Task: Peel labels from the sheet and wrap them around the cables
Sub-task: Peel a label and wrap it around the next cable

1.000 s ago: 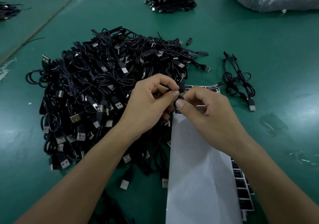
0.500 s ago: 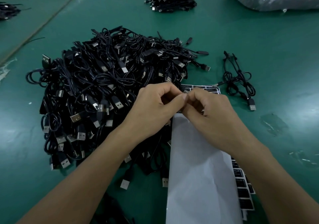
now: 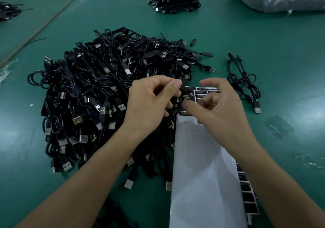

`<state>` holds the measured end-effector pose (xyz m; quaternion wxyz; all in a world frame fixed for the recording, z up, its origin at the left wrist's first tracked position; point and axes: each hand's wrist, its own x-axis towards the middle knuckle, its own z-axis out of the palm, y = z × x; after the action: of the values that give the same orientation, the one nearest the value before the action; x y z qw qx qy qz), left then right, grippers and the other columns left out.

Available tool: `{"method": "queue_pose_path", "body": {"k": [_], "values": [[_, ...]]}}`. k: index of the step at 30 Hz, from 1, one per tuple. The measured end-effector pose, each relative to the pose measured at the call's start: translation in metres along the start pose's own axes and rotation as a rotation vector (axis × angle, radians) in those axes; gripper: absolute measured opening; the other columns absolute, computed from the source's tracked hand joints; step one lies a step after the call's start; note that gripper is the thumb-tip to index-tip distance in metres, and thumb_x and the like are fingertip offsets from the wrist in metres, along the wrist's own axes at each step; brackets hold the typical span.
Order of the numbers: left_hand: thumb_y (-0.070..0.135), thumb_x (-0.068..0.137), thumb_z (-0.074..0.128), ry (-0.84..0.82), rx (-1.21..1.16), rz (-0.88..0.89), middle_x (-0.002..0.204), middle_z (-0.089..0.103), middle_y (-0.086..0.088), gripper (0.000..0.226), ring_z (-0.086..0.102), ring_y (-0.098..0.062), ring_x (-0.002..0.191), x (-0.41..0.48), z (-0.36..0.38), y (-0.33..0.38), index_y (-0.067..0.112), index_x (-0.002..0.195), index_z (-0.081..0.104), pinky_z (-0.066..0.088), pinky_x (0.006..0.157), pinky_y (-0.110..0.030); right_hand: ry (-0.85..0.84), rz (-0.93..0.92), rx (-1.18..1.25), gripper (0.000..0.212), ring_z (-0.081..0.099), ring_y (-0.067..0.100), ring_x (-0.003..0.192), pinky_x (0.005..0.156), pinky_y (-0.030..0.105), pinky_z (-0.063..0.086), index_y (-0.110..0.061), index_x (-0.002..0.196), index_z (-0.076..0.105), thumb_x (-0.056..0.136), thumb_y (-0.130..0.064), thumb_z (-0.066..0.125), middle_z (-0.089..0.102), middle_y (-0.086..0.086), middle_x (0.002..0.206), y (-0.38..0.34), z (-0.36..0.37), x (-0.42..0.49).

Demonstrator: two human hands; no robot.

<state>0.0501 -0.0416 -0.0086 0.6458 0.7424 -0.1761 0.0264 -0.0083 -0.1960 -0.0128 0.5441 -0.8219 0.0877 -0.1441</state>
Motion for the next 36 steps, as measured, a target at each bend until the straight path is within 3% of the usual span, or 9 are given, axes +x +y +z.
{"method": "queue_pose_path", "body": {"k": [5, 13, 19, 28, 33, 36], "values": [[0.020, 0.096, 0.066, -0.052, -0.139, -0.054, 0.079, 0.076, 0.003, 0.010, 0.058, -0.002, 0.056, -0.002, 0.001, 0.004, 0.021, 0.091, 0.074, 0.047, 0.046, -0.017, -0.101, 0.110, 0.281, 0.007, 0.058, 0.009, 0.045, 0.040, 0.018, 0.039, -0.015, 0.082, 0.073, 0.083, -0.017, 0.080, 0.066, -0.002, 0.057, -0.005, 0.003, -0.001], [0.018, 0.094, 0.068, -0.080, -0.234, -0.118, 0.078, 0.076, 0.002, 0.008, 0.056, -0.001, 0.055, 0.000, -0.001, 0.004, 0.020, 0.090, 0.075, 0.045, 0.046, -0.016, -0.061, 0.211, 0.529, 0.003, 0.064, 0.013, 0.056, 0.046, 0.020, 0.044, -0.015, 0.083, 0.076, 0.085, -0.014, 0.078, 0.071, 0.001, 0.071, -0.007, 0.009, -0.003], [0.021, 0.093, 0.069, -0.088, -0.181, -0.096, 0.076, 0.076, 0.004, 0.008, 0.053, -0.001, 0.053, 0.000, -0.001, 0.001, 0.020, 0.092, 0.077, 0.043, 0.045, -0.016, -0.011, 0.125, 0.560, 0.006, 0.062, 0.012, 0.058, 0.051, 0.020, 0.047, -0.017, 0.080, 0.076, 0.083, -0.013, 0.079, 0.071, 0.001, 0.071, -0.010, 0.007, -0.003], [0.012, 0.088, 0.073, -0.123, -0.181, -0.123, 0.071, 0.073, 0.001, 0.008, 0.055, -0.003, 0.051, -0.001, 0.001, 0.001, 0.016, 0.095, 0.077, 0.045, 0.045, -0.016, 0.087, 0.150, 0.567, 0.016, 0.059, 0.010, 0.057, 0.051, 0.021, 0.045, -0.019, 0.076, 0.074, 0.089, -0.011, 0.072, 0.068, -0.002, 0.067, -0.010, 0.012, -0.003], [0.010, 0.085, 0.076, -0.221, -0.160, -0.113, 0.074, 0.071, -0.014, 0.024, 0.060, -0.007, 0.052, -0.002, 0.002, 0.002, 0.019, 0.108, 0.073, 0.047, 0.044, -0.019, 0.168, 0.080, 0.506, 0.013, 0.053, 0.007, 0.055, 0.051, 0.019, 0.046, -0.009, 0.083, 0.068, 0.095, -0.008, 0.063, 0.062, -0.006, 0.063, -0.011, 0.015, -0.003], [0.011, 0.083, 0.080, -0.244, -0.122, -0.126, 0.071, 0.073, -0.005, 0.039, 0.064, -0.012, 0.051, -0.004, 0.005, 0.000, 0.026, 0.114, 0.064, 0.048, 0.043, -0.022, 0.201, 0.041, 0.456, 0.013, 0.056, 0.007, 0.056, 0.054, 0.020, 0.049, -0.011, 0.086, 0.065, 0.098, -0.010, 0.060, 0.061, -0.007, 0.062, -0.011, 0.014, -0.003]]}}
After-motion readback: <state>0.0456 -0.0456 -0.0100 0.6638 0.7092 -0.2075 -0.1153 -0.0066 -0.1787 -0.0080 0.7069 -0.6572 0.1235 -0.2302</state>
